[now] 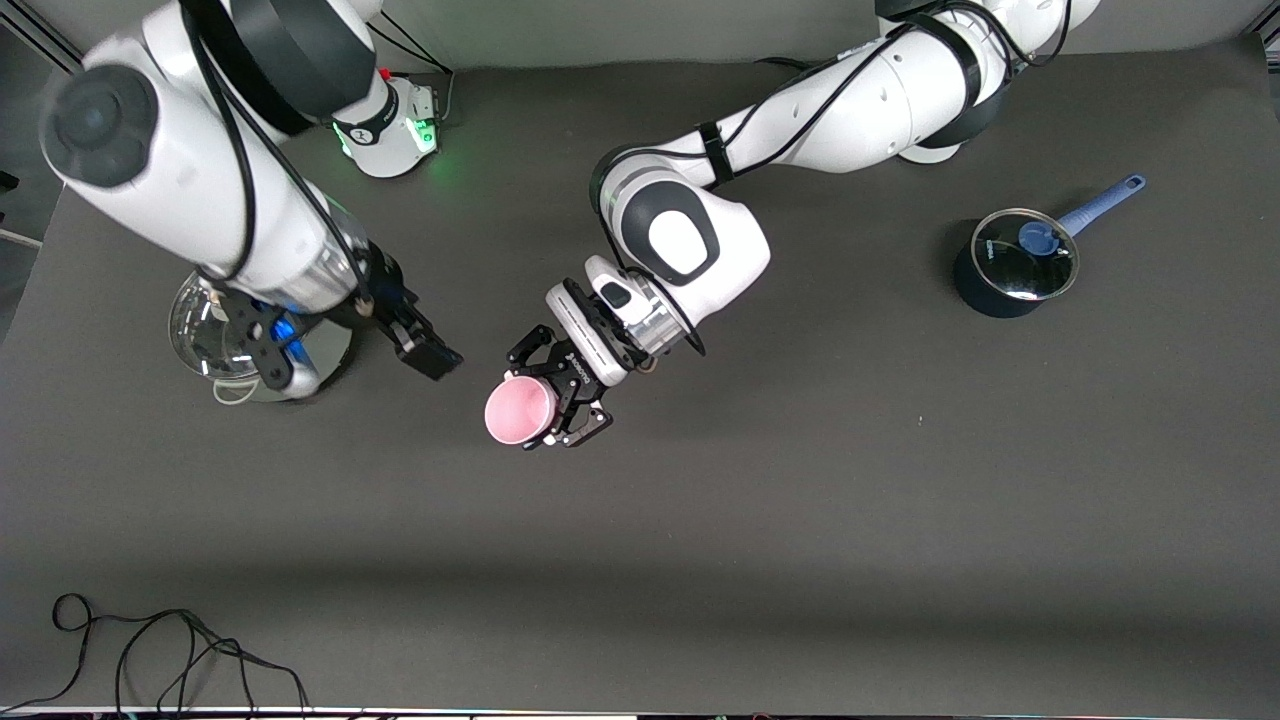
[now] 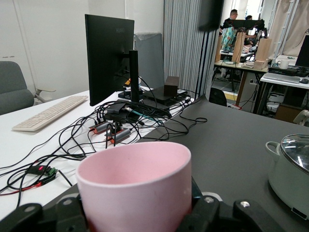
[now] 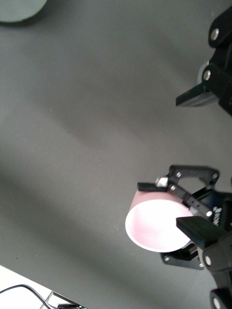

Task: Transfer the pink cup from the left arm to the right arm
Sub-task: 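Reach the right gripper to the pink cup held by the left gripper, then close the right gripper on the cup while the left gripper opens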

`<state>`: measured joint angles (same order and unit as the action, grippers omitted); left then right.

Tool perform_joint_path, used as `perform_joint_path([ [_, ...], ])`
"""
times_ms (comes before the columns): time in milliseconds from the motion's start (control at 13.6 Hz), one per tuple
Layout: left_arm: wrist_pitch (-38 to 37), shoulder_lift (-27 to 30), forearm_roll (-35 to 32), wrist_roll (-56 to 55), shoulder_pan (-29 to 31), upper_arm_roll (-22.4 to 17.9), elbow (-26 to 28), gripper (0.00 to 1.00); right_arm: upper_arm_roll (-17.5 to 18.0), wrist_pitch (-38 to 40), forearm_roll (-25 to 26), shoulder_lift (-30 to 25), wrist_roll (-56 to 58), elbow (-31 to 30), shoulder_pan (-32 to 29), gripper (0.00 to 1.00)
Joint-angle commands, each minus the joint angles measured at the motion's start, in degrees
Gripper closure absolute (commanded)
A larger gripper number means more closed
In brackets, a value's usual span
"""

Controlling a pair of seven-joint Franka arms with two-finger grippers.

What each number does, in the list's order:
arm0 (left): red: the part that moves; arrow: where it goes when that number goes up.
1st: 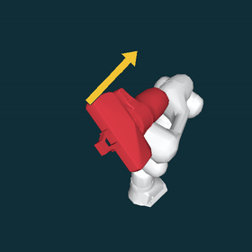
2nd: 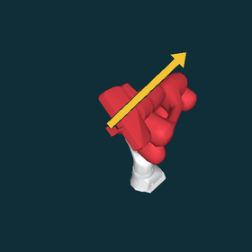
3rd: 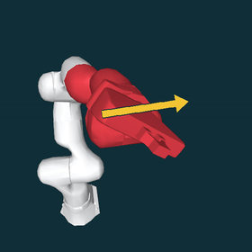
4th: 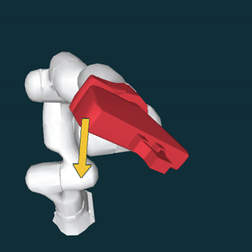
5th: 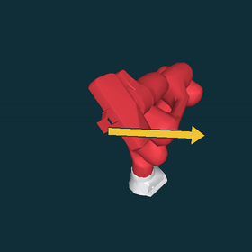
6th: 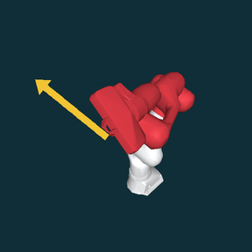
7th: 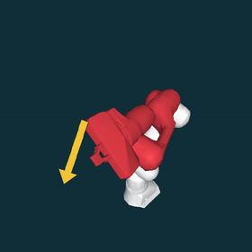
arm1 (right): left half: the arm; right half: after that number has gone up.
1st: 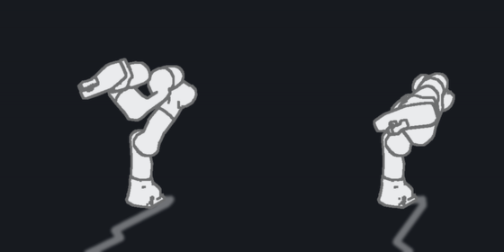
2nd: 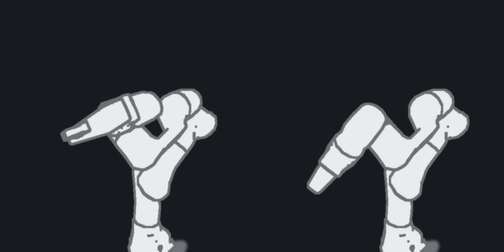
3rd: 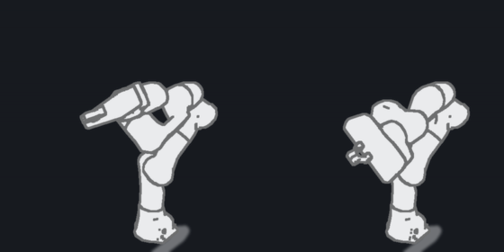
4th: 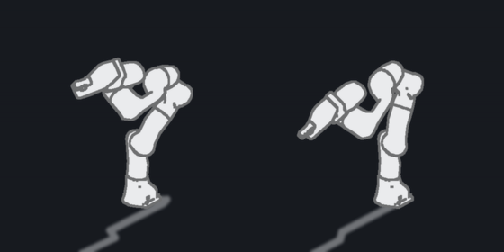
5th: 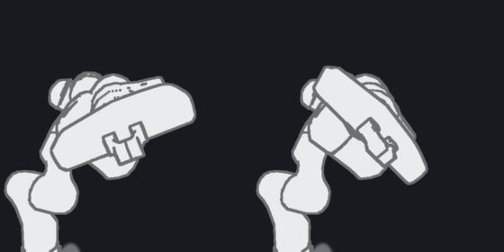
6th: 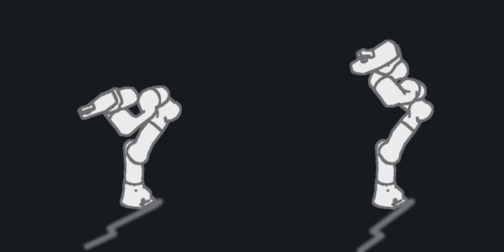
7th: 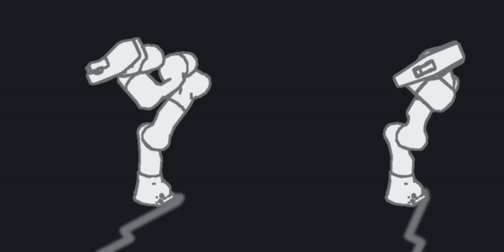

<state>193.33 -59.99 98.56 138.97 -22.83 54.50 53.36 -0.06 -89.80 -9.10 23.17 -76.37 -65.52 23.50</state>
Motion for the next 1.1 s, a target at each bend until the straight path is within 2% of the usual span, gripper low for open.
perform_joint_path([
  [0, 1.26, 0.57, 0.31, -0.45, -1.34, -0.89, -1.5, 1.0, -0.3, -1.07, -1.53, 6.26, -1.76, 7.51, 0.23, 0.0],
  [147, 1.26, 0.57, 0.31, -0.45, -1.34, -0.89, -1.5, 1.0, -0.38, -2.4, -1.97, 8.11, -1.76, 8.13, 0.14, 0.0],
  [440, 1.26, 0.57, 0.31, -0.45, -2.22, -0.89, -2.91, 1.0, -0.3, -1.7, -6.09, 8.83, -1.76, 7.25, 0.23, 0.01],
  [734, 1.35, 0.57, 0.31, -0.45, -2.4, -0.89, -2.91, 1.0, -0.3, -0.91, -6.54, 8.91, -1.58, 5.76, 0.93, 0.04],
  [807, 1.35, 0.57, 0.23, -0.45, -2.4, -0.89, -2.91, 1.0, -0.3, -0.82, -6.54, 8.91, -1.58, 5.5, 1.02, 0.1],
  [880, 1.35, 0.57, 0.14, -0.45, -2.4, -0.89, -2.91, 1.0, -0.3, -0.73, -6.63, 8.91, -1.67, 5.32, 1.02, 0.21],
  [1027, 1.35, 0.57, -0.04, -0.45, -2.4, -0.89, -2.91, 1.0, -0.3, 0.14, -6.72, 8.83, -1.67, 5.41, 0.93, 0.55],
])
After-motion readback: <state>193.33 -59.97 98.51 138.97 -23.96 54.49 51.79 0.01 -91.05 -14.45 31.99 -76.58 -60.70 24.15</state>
